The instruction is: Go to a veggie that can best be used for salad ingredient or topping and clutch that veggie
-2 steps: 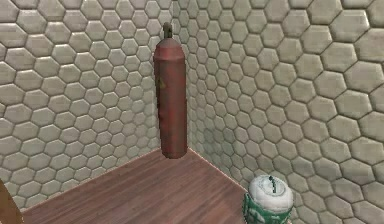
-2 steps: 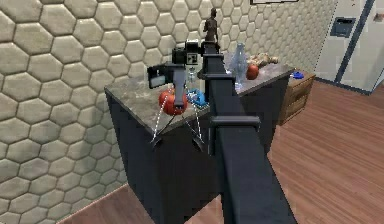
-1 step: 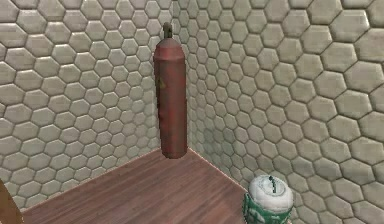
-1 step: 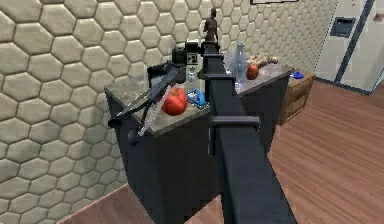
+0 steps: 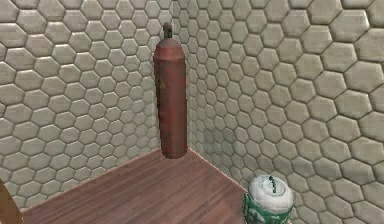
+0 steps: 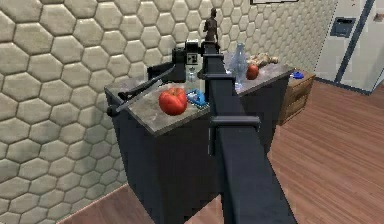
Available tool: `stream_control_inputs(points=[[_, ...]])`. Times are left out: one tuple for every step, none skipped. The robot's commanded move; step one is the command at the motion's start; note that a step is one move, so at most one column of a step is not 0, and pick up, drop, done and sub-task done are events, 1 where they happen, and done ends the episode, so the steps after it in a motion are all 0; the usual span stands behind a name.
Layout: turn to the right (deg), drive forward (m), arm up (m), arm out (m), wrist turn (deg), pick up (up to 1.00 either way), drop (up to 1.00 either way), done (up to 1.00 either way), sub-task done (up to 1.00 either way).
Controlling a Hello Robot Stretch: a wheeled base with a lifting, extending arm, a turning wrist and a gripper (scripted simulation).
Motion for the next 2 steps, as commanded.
stream_control_inputs(points=[[0.0,0.00,0.00,0.00,45.0,0.00,0.00,0.00,0.00],[0.0,0.00,0.00,0.00,27.0,0.00,0.00,0.00,0.00]])
